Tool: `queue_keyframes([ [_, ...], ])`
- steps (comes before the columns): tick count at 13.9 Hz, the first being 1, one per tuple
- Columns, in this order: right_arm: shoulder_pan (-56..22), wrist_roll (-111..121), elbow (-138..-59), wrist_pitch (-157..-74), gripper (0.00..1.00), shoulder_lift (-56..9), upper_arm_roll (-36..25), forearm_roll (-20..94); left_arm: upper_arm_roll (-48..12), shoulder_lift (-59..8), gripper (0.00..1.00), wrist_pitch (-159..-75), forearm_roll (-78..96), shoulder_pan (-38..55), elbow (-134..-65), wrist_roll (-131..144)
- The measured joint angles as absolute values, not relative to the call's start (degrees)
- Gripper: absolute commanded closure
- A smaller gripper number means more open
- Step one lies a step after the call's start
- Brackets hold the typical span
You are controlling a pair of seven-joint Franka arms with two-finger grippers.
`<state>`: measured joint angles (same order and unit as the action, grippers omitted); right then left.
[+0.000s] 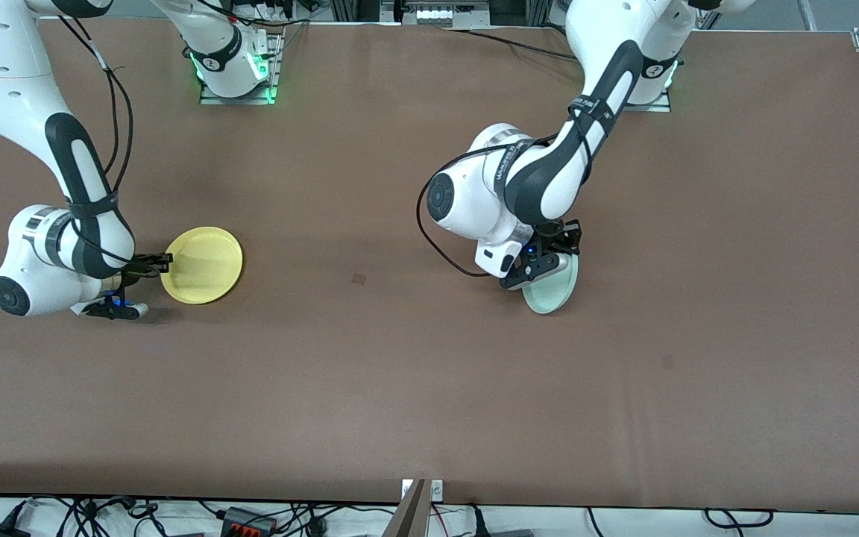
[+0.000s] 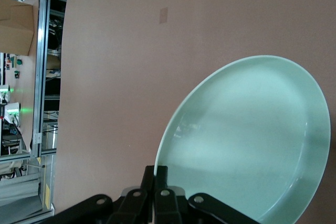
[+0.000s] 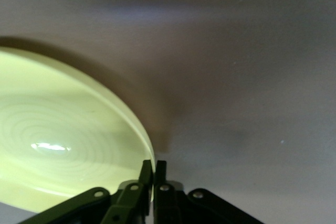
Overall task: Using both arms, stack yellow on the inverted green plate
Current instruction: 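Lift and flip the green plate upside down, lowering it mid-table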
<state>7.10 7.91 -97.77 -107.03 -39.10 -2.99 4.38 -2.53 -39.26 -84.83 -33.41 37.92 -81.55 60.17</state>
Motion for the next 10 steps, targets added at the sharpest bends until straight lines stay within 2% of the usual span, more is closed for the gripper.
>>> queue_keyframes([
  [4, 7.1, 11.8, -96.1, -105.6, 1.0, -38.9, -2.8, 4.4, -2.2, -40.6, 0.99, -83.3, -33.9, 39.6, -81.6, 65.8],
  [7, 7.0, 13.2, -90.2, -96.1, 1.0, -37.1, -2.7, 6.0, -2.0, -41.0, 0.94, -82.2, -34.3, 40.8, -81.6, 68.1],
  [8, 7.0, 13.9, -87.9, -93.0, 1.0, -36.4, -2.6, 7.9, -2.0, -41.0, 0.82, -82.1, -34.5, 41.2, -81.6, 68.3],
  [9, 6.9, 14.1, -86.0, -90.6, 1.0, -35.9, -2.5, 9.4, -2.0, -41.0, 0.66, -82.1, -34.5, 41.5, -81.5, 68.4],
  [10, 6.7, 14.2, -84.9, -89.4, 1.0, -35.6, -2.4, 10.7, -2.0, -40.9, 0.39, -82.1, -34.6, 41.9, -81.4, 68.3],
])
